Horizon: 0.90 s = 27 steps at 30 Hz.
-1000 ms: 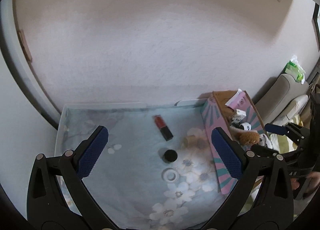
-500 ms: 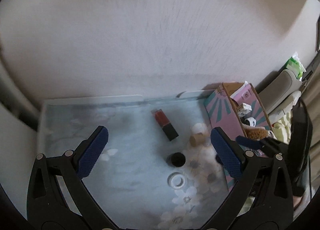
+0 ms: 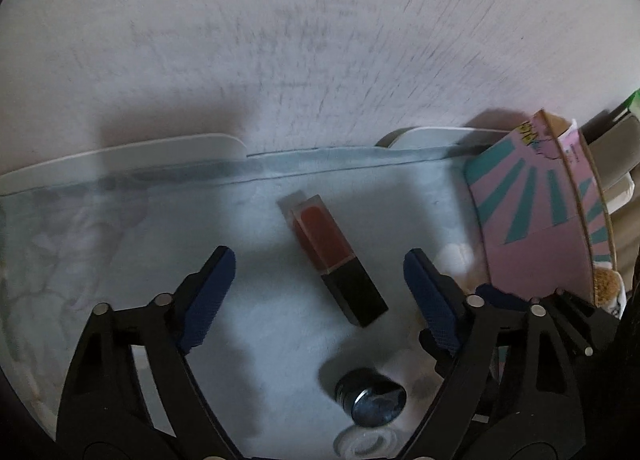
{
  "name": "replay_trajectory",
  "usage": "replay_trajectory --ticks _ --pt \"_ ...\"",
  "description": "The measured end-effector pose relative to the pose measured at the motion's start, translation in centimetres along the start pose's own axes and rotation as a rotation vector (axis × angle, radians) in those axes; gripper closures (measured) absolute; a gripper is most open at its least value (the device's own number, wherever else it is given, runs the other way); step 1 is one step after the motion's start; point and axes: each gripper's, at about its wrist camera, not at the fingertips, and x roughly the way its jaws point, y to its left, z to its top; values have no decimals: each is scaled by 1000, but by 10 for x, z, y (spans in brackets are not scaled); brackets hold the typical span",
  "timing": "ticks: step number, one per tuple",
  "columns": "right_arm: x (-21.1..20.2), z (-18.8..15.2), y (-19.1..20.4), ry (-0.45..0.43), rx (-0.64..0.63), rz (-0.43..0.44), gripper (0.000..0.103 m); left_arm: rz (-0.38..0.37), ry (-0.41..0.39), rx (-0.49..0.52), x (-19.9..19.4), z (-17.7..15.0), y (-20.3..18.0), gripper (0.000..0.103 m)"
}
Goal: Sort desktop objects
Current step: 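Grasp the red lipstick with the left gripper while the right grasps the beige tape roll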
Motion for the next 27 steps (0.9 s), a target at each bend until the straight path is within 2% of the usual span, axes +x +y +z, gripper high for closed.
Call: replay_trajectory --ticks 4,8,10,16,22,27 --pt "9 -2 -3 18 7 5 65 25 27 16 14 0 -1 44" --pt "12 -3 -4 20 3 11 77 21 19 15 16 -1 -3 58" --pt "11 -3 -4 11 3 10 77 17 15 23 16 -2 -5 76" --pt "4 -6 -1 -8 -12 -1 78 37 10 30 11 -3 -7 84" --pt "-10 -10 2 -18 -27 -6 78 40 4 66 -5 -1 -15 85" --pt "-30 -13 -7 -42 30 16 78 39 8 83 -24 0 -24 85"
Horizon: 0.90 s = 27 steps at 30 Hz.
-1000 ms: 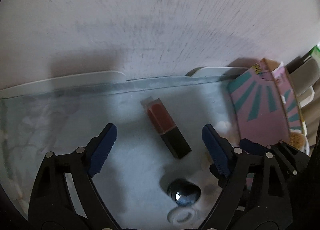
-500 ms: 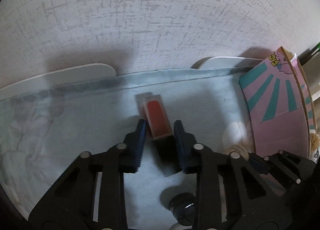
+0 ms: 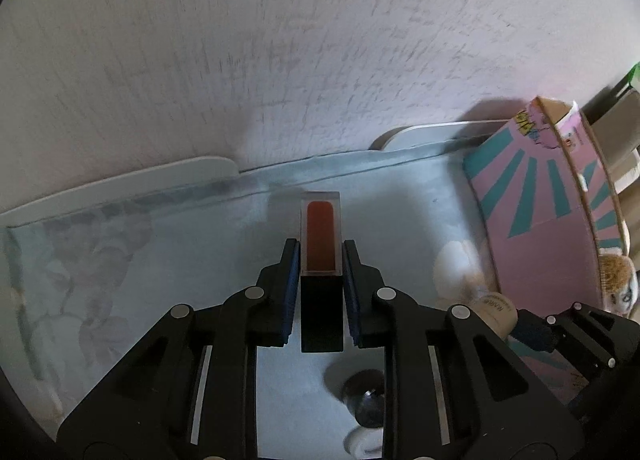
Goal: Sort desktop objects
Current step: 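Grasp the red lipstick with the left gripper while the right grasps the beige tape roll, then carry the lipstick and beige roll into the cardboard box and open both grippers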
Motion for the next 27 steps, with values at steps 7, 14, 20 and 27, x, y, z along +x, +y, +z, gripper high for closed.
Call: replay_trajectory --ticks 7,14,20,27 --pt "-42 8 -20 -44 55 21 78 -14 -35 33 -48 8 -9 85" --pt "-90 13 -18 -98 77 17 78 -64 -89 77 -87 20 -35 85" --pt "-119 5 -37 -119 83 4 78 -102 -114 111 -107 27 -73 85" --pt "-129 -7 -94 -119 115 -3 78 -122 -129 158 -108 25 -126 85"
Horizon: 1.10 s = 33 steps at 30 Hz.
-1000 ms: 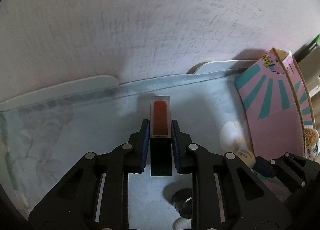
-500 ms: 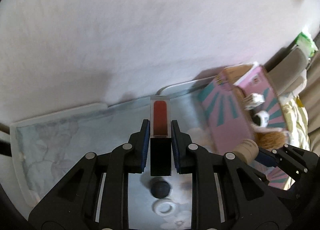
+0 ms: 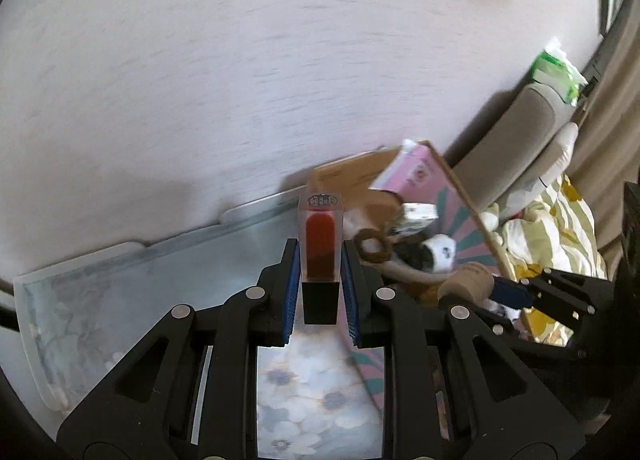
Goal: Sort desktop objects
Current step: 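Carry the lipstick and beige roll into the cardboard box and open both grippers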
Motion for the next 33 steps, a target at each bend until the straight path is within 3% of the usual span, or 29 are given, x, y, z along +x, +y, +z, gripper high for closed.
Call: replay_trajectory --ticks 8,16,29,30,31,32,33 --pt "-3 -8 -55 18 36 -3 78 -38 15 40 13 4 -49 85" --pt "0 -23 -82 46 51 13 78 -63 49 63 56 0 -95 85" --pt "7 -22 -88 69 -19 81 77 -25 92 20 76 4 -106 81" --pt "8 -22 -85 79 -30 87 73 -9 98 21 77 5 -106 71" --pt "9 -23 -84 87 -38 88 68 17 102 33 77 6 -106 35" --pt "10 -25 -81 97 -56 79 49 46 93 52 75 7 -107 7" --pt "9 -26 -80 94 -64 69 34 62 62 61 72 6 -107 2"
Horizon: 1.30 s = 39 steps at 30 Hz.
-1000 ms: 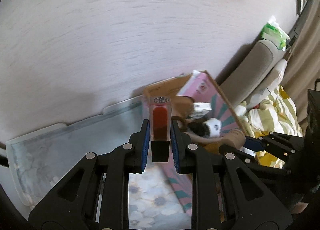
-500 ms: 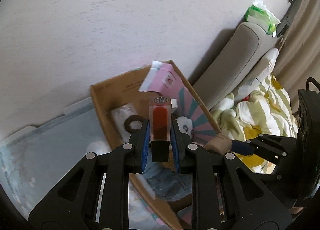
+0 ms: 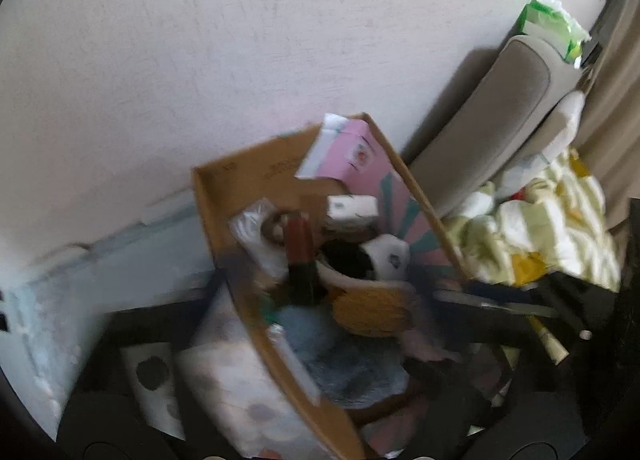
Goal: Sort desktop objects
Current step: 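Carry the lipstick and beige roll into the cardboard box and open both grippers, then move both grippers back over the tray toward the black jar and clear tape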
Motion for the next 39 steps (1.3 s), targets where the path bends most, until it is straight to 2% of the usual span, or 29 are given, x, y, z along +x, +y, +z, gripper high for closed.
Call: replay_trajectory --ticks 2,6,17,22,24,28,34,39 --pt "-6 -6 4 -42 -21 -43 27 19 -31 9 -6 -2 2 0" --pt "-15 -13 4 -71 -22 -70 26 7 -31 -18 -9 -4 13 0" --pt "-40 -11 10 -88 41 -36 26 53 -91 -79 -54 -21 54 0" --pt "-56 -7 34 -150 -2 -18 26 58 -152 -133 -88 -32 86 0" --pt "-58 -3 45 -159 -18 -4 26 83 -174 -147 -102 -38 99 0" --pt "-57 5 69 -165 -70 15 26 145 -203 -152 -125 -53 123 0" --pt "-49 18 110 -162 -174 37 26 154 -223 -218 -149 -86 159 0" --pt "-39 26 142 -146 -261 90 26 179 -229 -244 -161 -113 179 0"
